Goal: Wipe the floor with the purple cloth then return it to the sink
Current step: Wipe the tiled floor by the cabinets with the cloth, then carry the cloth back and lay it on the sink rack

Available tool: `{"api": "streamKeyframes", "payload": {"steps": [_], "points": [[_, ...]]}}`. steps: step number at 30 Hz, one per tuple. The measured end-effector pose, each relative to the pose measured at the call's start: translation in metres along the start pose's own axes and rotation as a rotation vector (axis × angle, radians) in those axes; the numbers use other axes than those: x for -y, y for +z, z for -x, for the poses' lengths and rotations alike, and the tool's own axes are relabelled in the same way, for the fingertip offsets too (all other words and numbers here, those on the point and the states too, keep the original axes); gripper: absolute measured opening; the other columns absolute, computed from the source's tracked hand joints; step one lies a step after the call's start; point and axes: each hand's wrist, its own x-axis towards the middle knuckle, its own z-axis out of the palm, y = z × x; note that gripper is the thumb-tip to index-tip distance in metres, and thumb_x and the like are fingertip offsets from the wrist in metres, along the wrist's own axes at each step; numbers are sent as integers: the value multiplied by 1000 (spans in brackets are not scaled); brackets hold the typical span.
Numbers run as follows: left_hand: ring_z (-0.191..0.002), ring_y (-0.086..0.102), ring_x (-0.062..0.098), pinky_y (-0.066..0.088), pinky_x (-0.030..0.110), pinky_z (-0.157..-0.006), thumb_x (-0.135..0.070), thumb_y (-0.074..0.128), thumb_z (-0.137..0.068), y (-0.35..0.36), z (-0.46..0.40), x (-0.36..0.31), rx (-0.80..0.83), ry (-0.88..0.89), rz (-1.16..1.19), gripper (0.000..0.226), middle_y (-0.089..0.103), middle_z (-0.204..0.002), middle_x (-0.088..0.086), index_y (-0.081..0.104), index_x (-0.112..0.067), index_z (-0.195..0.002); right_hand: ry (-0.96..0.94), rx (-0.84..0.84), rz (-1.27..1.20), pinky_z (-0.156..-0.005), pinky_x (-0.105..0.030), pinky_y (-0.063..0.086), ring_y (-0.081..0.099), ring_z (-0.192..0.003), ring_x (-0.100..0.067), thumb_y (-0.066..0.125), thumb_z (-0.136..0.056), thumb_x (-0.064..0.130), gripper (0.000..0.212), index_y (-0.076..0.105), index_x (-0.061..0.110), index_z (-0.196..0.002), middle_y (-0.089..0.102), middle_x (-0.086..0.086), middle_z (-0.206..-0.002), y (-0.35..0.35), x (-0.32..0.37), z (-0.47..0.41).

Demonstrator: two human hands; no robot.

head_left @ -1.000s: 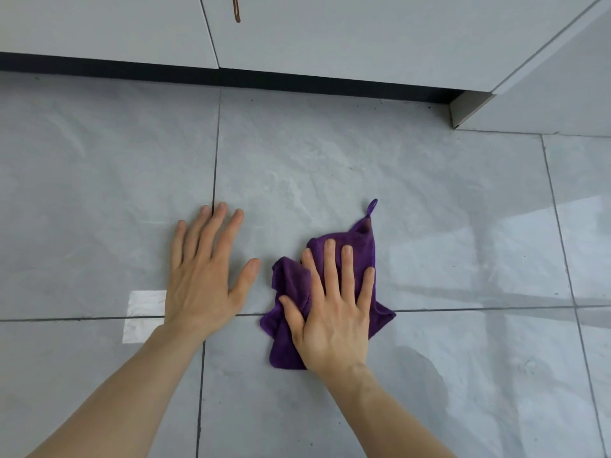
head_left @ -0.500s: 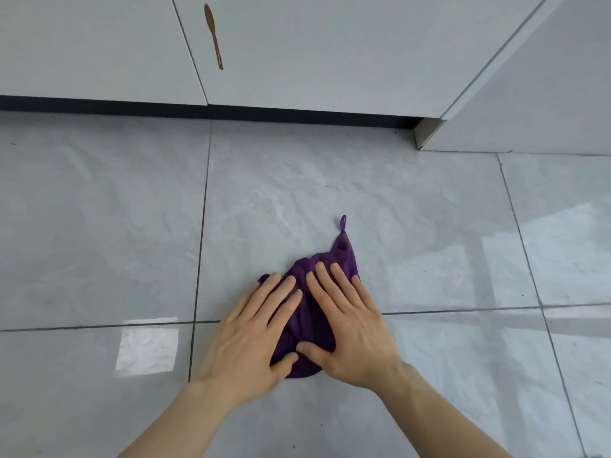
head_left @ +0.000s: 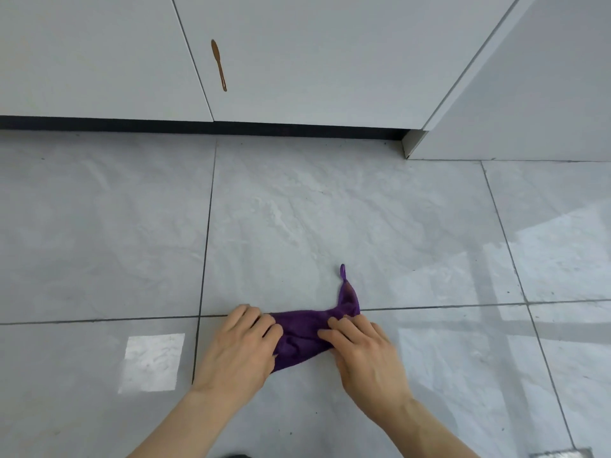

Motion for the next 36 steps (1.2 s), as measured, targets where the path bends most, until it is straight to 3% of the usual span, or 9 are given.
{"api": "streamKeyframes", "payload": {"steps": [2,4,7,9,12,18,23,29,36], "points": [[-77,56,23,40,35,-86,-29,75,-64,-5,6,-6,47,40,5,17,62,-74,-5,64,-22,-76,2,78,12,-61,-25,49,56,-78,-17,76,-60,-2,52,68,30,-101,63,13,-91,-6,2,3],[-72,56,19,48,31,-73,-35,78,-59,-10,11,-7,133,56,51,23,59,-68,-10,62,-27,-74,27,204,-40,-55,-28,49,58,-76,-18,71,-65,0,47,66,30,-100,61,13,-89,-14,4,5],[-69,57,12,40,25,-57,-46,80,-58,-29,14,-2,255,24,143,35,61,-68,-16,57,-35,-81,70,400,-162,-74,-37,52,62,-90,-23,58,-86,13,31,61,31,-112,64,10,-105,-32,-2,1],[-83,60,16,36,30,-63,-43,70,-76,-45,12,1,247,-48,202,27,65,-86,-12,53,-32,-95,98,476,-220,-78,-36,50,60,-90,-22,60,-89,19,23,61,31,-109,66,10,-102,-49,-4,-7],[-95,61,21,38,35,-70,-40,57,-87,-75,5,7,282,-138,248,21,67,-103,-10,49,-30,-104,159,440,-265,-76,-34,48,57,-86,-17,65,-89,24,17,63,29,-105,62,13,-89,-77,-2,-20],[-83,56,20,43,33,-71,-36,57,-91,-170,12,11,262,-191,251,21,61,-108,-12,52,-30,-111,218,327,-264,-74,-35,49,61,-87,-21,64,-92,22,15,65,28,-106,69,9,-95,-167,30,-20],[-79,59,24,48,35,-72,-32,59,-92,-302,27,-3,212,-212,252,21,49,-114,-12,55,-29,-112,265,239,-204,-78,-40,52,62,-91,-24,62,-94,21,16,64,28,-109,67,8,-102,-295,76,-9],[-78,49,18,46,33,-73,-33,58,-92,-508,57,-33,146,-203,241,21,52,-111,-12,55,-31,-113,295,178,-131,-72,-33,42,63,-95,-23,59,-98,26,16,62,30,-113,68,11,-107,-497,138,14],[-88,58,17,42,30,-73,-32,59,-91,-756,101,-64,25,-221,232,23,53,-112,-14,57,-33,-114,294,69,-142,-81,-36,50,63,-98,-22,59,-98,26,19,63,31,-116,63,10,-112,-738,214,39]]}}
